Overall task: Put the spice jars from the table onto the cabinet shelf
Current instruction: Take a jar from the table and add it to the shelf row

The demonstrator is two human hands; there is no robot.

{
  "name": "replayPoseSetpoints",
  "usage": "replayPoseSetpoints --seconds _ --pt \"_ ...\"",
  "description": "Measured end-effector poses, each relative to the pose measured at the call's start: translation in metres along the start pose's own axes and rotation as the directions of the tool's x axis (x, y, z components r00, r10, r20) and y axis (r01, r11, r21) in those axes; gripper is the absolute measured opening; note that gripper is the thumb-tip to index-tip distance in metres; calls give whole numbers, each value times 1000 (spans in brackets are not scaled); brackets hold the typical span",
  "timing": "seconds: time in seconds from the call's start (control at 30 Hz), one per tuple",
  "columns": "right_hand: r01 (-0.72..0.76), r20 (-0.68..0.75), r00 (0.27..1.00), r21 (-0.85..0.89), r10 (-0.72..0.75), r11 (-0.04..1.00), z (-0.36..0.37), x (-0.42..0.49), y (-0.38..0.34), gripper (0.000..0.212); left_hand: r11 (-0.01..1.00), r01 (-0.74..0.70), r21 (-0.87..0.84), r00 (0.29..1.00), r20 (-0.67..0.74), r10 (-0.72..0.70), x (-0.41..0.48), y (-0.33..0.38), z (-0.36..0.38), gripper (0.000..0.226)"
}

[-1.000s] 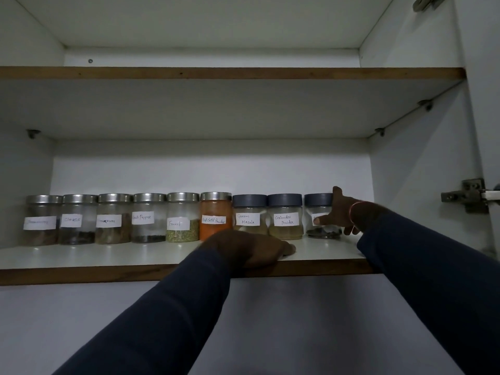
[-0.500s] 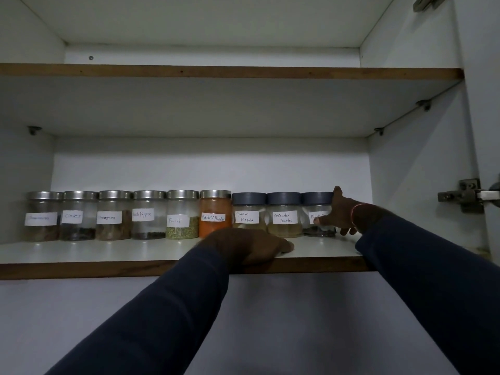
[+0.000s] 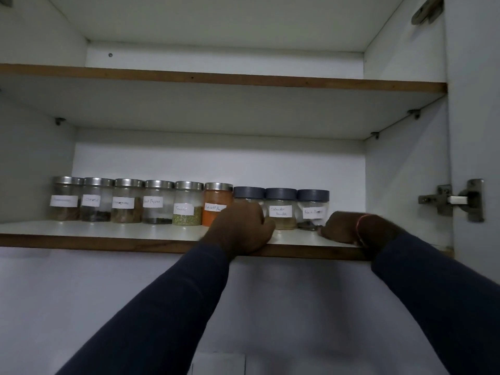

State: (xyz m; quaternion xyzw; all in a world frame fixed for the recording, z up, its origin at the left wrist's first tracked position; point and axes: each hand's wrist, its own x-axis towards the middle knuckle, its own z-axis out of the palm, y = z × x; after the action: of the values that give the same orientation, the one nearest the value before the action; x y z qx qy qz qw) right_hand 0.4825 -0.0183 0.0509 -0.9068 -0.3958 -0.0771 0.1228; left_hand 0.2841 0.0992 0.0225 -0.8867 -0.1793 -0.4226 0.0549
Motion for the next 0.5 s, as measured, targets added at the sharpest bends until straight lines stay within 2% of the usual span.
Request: replayPoseSetpoints --seconds 0.07,0.17,0.27,0.37,0.5 --pt "35 57 998 17 -36 999 2 -21 -1 42 1000 17 13 1000 -25 -17 -2 0 0 52" --pt "68 77 995 0 -68 998 2 -60 6 31 999 1 41 999 49 -3 -8 4 -8 47" --pt "37 -94 995 31 -34 999 11 -92 7 28 986 -115 118 990 100 103 -20 5 -14 37" --pt "42 -241 969 -67 -57 997 27 -115 -1 49 973 -161 165 982 122 142 -44 7 -19 42" --pt "12 -421 906 -70 -40 997 50 -131 -27 64 989 -132 68 984 132 122 -69 -4 -31 50"
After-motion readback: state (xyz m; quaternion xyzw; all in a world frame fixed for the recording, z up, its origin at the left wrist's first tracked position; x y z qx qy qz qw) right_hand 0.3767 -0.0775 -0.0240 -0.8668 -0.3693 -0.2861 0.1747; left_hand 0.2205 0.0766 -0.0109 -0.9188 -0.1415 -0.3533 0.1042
